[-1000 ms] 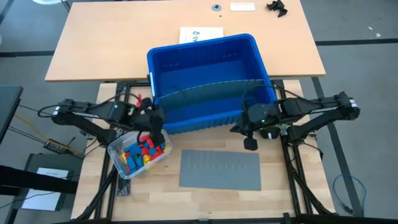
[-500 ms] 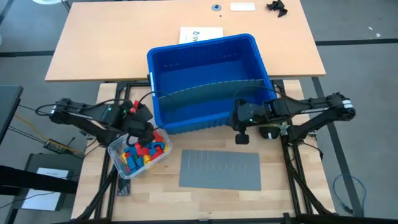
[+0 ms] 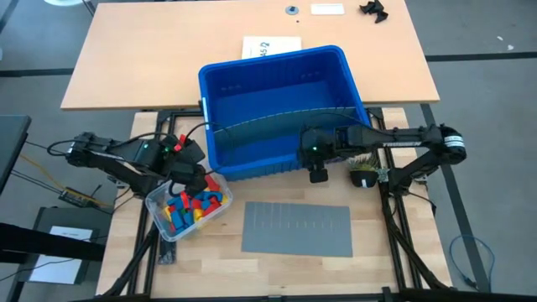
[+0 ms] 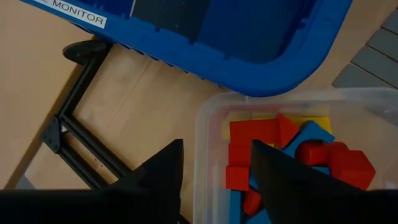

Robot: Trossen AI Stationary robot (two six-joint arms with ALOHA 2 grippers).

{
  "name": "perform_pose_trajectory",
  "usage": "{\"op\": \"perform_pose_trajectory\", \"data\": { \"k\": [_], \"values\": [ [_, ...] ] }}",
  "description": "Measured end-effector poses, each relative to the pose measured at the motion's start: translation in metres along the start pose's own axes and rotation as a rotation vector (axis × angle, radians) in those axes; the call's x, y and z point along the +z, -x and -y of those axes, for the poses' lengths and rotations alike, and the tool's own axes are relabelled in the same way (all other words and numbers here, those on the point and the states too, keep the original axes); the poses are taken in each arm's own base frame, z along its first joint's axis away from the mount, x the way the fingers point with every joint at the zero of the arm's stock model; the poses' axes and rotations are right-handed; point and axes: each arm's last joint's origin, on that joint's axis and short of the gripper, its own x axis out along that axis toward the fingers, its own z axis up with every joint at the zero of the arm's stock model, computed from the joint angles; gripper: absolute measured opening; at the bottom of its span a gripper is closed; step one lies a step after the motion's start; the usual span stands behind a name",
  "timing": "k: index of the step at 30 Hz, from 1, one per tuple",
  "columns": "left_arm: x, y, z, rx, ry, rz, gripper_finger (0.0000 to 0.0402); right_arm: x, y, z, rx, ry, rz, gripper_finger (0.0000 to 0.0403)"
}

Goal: Sort Items/Unsort Items

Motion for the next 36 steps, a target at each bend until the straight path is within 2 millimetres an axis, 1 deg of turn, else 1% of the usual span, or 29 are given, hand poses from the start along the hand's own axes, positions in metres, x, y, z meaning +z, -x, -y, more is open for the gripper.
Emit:
{"op": "perform_pose_trajectory", "data": {
  "k": [2,6,10,14,22,26,30,33,36],
  "values": [
    [0.000,0.000,0.000,0.003,-0.001,0.002,0.0194,-0.003,-0.003,0.004,-0.017,-0.014,-0.029,0.0167],
    [0.000,0.000,0.000,0.011,0.024,0.013,0.0194,-0.009,-0.005,0.015,-0.030,-0.020,-0.051,0.0083],
    [0.000,0.000,0.000,0.013,0.067,0.012,0.0194,-0.013,0.001,0.026,-0.052,-0.061,-0.040,0.0083],
    [0.000,0.000,0.000,0.013,0.118,0.014,0.0194,-0.014,0.005,0.030,-0.104,-0.116,-0.035,0.0083],
    [0.000,0.000,0.000,0.012,0.231,0.013,0.0194,-0.013,0.009,0.026,-0.184,-0.166,-0.066,0.0087],
    [-0.001,-0.002,0.001,0.000,0.276,-0.012,0.0194,-0.017,0.011,0.023,-0.204,-0.197,-0.114,0.0087],
    [-0.010,-0.017,0.005,0.035,0.258,-0.071,0.0193,-0.017,0.012,0.024,-0.214,-0.216,-0.108,0.0087],
    [-0.019,-0.032,0.009,0.068,0.187,-0.129,0.0193,-0.015,0.012,0.023,-0.192,-0.214,-0.090,0.0087],
    [-0.026,-0.043,0.011,0.098,0.117,-0.160,0.0193,-0.013,0.011,0.023,-0.186,-0.193,-0.070,0.0087]
  ]
}}
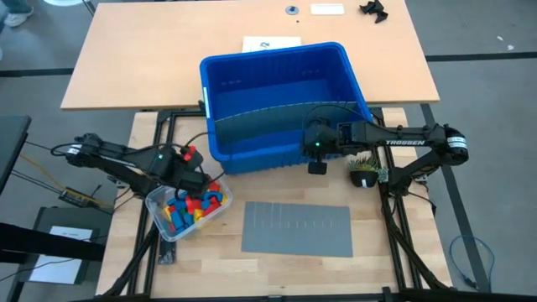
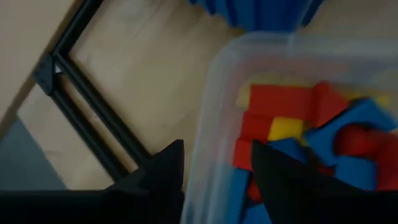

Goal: Sort Items/Unsort Items

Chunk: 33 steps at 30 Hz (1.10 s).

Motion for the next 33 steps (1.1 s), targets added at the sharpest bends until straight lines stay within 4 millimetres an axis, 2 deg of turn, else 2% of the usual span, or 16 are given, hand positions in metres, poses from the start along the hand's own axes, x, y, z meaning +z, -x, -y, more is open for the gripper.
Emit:
{"op": "perform_pose_trajectory", "data": {
  "k": [4,9,14,20,24,27,29,33],
  "values": [
    [-0.005,-0.006,-0.002,0.012,-0.098,-0.009,0.0193,0.000,-0.001,-0.002,0.034,0.044,0.006,0.0089],
    [-0.009,-0.017,-0.002,0.031,-0.215,-0.025,0.0193,0.002,-0.001,-0.002,0.051,-0.043,0.027,0.0157],
    [-0.009,-0.029,-0.013,-0.066,-0.171,-0.088,0.0193,0.002,-0.003,-0.003,0.066,-0.030,0.024,0.0201],
    [-0.015,-0.038,-0.040,-0.149,-0.063,-0.064,0.0193,0.002,-0.004,-0.003,0.079,-0.015,0.025,0.0203],
    [-0.023,-0.044,-0.043,-0.311,-0.004,-0.023,0.0191,0.002,-0.004,-0.003,0.093,-0.009,0.028,0.0196],
    [-0.030,-0.051,-0.045,-0.311,-0.004,-0.040,0.0170,0.002,-0.004,-0.003,0.097,-0.009,0.029,0.0191],
    [-0.034,-0.057,-0.045,-0.299,-0.006,-0.054,0.0142,0.002,-0.004,-0.003,0.099,-0.009,0.030,0.0188],
    [-0.032,-0.059,-0.041,-0.319,0.010,-0.049,0.0054,0.002,-0.004,-0.003,0.100,-0.006,0.031,0.0183]
  ]
}}
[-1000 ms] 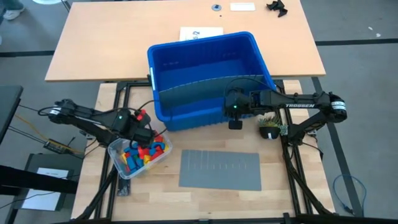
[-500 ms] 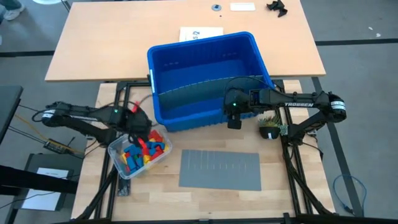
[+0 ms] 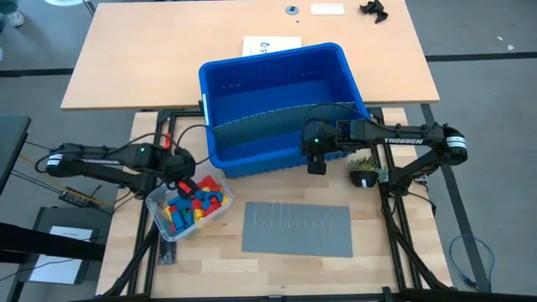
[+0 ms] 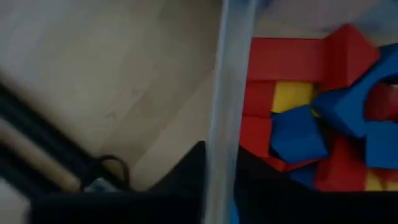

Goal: Sort Items/Unsort Items

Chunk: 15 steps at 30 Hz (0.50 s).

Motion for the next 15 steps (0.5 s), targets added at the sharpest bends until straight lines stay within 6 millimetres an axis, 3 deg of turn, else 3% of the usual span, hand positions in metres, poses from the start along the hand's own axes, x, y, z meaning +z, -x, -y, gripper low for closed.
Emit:
{"op": "perform_pose_trajectory", "data": {
  "k": [2,10,15],
  "values": [
    [0.002,0.001,0.003,-0.047,0.017,0.007,0.0034,0.000,0.000,0.000,0.001,0.003,0.000,0.0180],
    [0.005,0.026,0.015,-0.166,0.172,0.009,0.0034,-0.005,0.000,-0.001,0.015,0.014,-0.055,0.0167],
    [-0.005,0.031,0.021,-0.170,0.303,-0.033,0.0034,-0.005,0.000,-0.001,0.014,0.019,-0.054,0.0164]
  ]
}}
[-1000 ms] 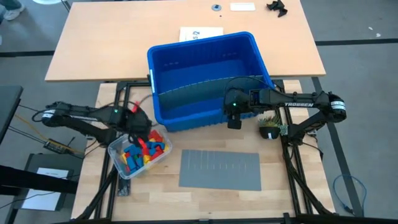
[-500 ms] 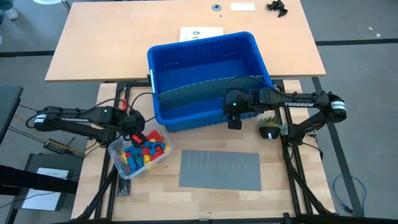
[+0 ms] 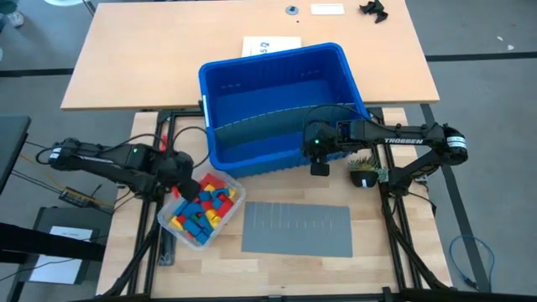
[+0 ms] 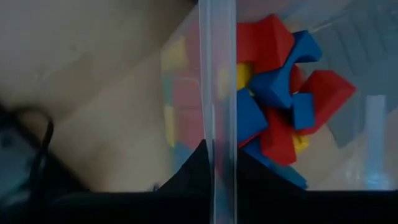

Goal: Sort Items/Unsort Items

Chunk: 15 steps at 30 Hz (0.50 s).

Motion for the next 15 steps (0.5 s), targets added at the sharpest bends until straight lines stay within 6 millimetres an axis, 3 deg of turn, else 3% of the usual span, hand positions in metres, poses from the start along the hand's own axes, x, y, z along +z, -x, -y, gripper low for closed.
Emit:
{"op": "perform_pose_trajectory", "data": {
  "k": [7,15],
  "values": [
    [-0.019,0.003,-0.004,0.079,0.170,-0.075,0.0039,0.000,0.000,0.000,-0.004,0.000,-0.002,0.0162],
    [-0.027,-0.001,-0.007,0.264,0.361,0.008,0.0037,0.000,0.000,0.000,-0.004,-0.001,0.000,0.0160]
  ]
}}
